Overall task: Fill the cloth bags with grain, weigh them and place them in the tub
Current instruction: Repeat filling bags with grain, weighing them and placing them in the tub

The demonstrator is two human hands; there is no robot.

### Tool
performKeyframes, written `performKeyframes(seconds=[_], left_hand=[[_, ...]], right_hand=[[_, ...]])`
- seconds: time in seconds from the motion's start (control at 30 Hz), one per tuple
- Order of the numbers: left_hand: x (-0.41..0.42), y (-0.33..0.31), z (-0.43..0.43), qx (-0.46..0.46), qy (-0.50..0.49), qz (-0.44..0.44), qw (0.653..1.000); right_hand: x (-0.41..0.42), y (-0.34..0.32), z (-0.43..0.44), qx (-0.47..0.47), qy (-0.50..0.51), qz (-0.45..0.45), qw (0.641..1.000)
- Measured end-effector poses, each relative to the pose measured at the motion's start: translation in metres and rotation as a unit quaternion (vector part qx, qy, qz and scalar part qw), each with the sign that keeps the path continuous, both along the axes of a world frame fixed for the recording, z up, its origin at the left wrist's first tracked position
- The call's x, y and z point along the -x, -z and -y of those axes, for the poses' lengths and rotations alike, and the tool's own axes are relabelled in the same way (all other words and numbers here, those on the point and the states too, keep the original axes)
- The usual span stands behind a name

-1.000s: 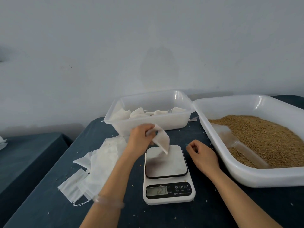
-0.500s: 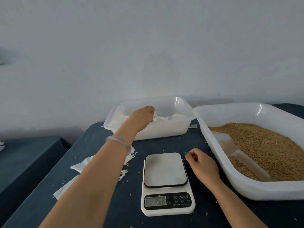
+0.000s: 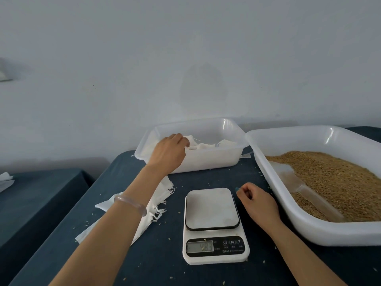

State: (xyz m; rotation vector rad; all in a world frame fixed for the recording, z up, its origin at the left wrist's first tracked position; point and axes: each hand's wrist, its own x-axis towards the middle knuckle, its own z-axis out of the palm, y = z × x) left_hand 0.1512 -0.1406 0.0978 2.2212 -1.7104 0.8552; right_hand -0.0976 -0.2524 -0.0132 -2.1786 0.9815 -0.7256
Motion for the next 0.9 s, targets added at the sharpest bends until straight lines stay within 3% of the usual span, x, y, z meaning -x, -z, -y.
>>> performKeyframes(seconds=[0.07, 0.13, 0.23, 0.33, 0.4, 0.57, 0.73, 0.9], left_hand=[[0.005, 0.005, -0.024, 0.099, -0.019, -0.085, 0.991], [0.008, 0.014, -0.049, 0.15, -0.109, -0.196, 0.963], [0.003, 0.033, -0.084, 0.08, -0.287, -0.269, 0.916], [-0.004, 0.051, -0.112, -0.072, -0.37, -0.306, 0.874], [-0.004, 0.06, -0.122, -0.141, -0.365, -0.332, 0.858], [-0.011, 0.064, -0.135, -0.135, -0.306, -0.38, 0.862], [-0.019, 0.067, -0.143, -0.079, -0.279, -0.436, 0.852], [-0.017, 0.072, -0.142, 0.003, -0.257, -0.437, 0.862]], right_hand=[[0.0, 0.0, 0.0, 0.004, -0.001, 0.001, 1.0], [0.0, 0.001, 0.0, 0.01, -0.002, -0.001, 1.0], [0.001, 0.001, 0.0, 0.016, -0.006, 0.0, 1.0], [0.001, 0.001, 0.0, 0.017, -0.008, -0.001, 1.0], [0.001, 0.001, 0.0, 0.017, -0.009, -0.005, 1.0], [0.001, 0.001, 0.001, 0.016, -0.011, -0.006, 1.0], [0.001, 0.002, 0.001, 0.02, -0.009, -0.011, 1.0], [0.0, 0.002, 0.001, 0.024, -0.008, -0.015, 1.0]])
